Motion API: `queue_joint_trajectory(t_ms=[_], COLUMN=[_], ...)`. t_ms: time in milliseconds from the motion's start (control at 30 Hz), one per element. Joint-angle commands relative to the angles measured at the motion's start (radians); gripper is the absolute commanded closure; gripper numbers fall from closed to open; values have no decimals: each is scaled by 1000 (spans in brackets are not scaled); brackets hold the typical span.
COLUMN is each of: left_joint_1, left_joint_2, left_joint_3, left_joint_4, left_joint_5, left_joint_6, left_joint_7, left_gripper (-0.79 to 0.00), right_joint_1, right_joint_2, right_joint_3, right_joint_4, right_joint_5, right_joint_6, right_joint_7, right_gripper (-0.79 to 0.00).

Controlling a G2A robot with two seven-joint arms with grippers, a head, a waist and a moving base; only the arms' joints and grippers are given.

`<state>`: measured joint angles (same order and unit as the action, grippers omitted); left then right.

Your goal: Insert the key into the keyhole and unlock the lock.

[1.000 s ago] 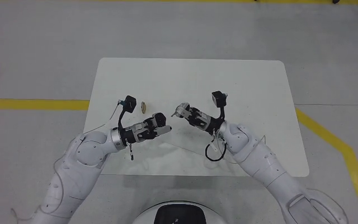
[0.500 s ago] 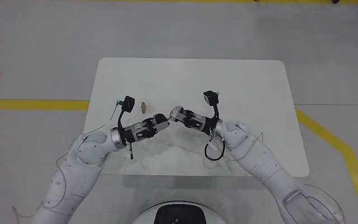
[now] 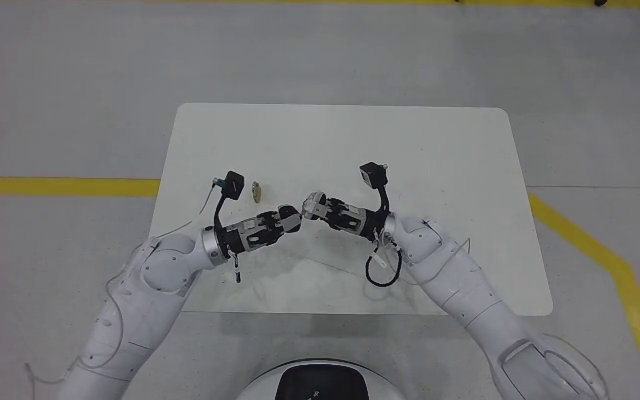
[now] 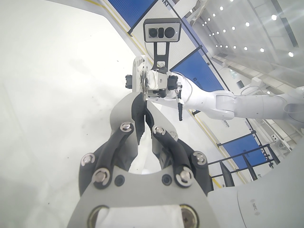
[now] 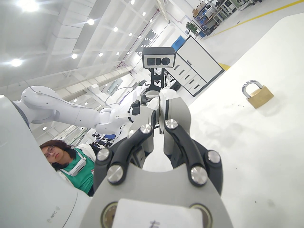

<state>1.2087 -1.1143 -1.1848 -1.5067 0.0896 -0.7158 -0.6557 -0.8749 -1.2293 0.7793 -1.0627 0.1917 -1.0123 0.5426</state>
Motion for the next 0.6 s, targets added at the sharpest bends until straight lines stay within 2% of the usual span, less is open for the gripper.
queue_joint_trajectory(t_ms=[0, 567], left_joint_1=[-3, 4], left_joint_2=[0, 10], left_joint_3=[3, -28], left_joint_4=[4, 7], left_joint_5=[-1, 17], left_joint_6=[0, -15], left_joint_7=[1, 34], left_gripper=[0, 0], right_joint_1=[-3, -43], right_joint_2=[-5, -21], right_joint_3=[12, 106], right_joint_4=[3, -23], right_joint_5=[6, -11], right_joint_6=[0, 0], right_joint_7=[20, 253], right_gripper=[0, 0])
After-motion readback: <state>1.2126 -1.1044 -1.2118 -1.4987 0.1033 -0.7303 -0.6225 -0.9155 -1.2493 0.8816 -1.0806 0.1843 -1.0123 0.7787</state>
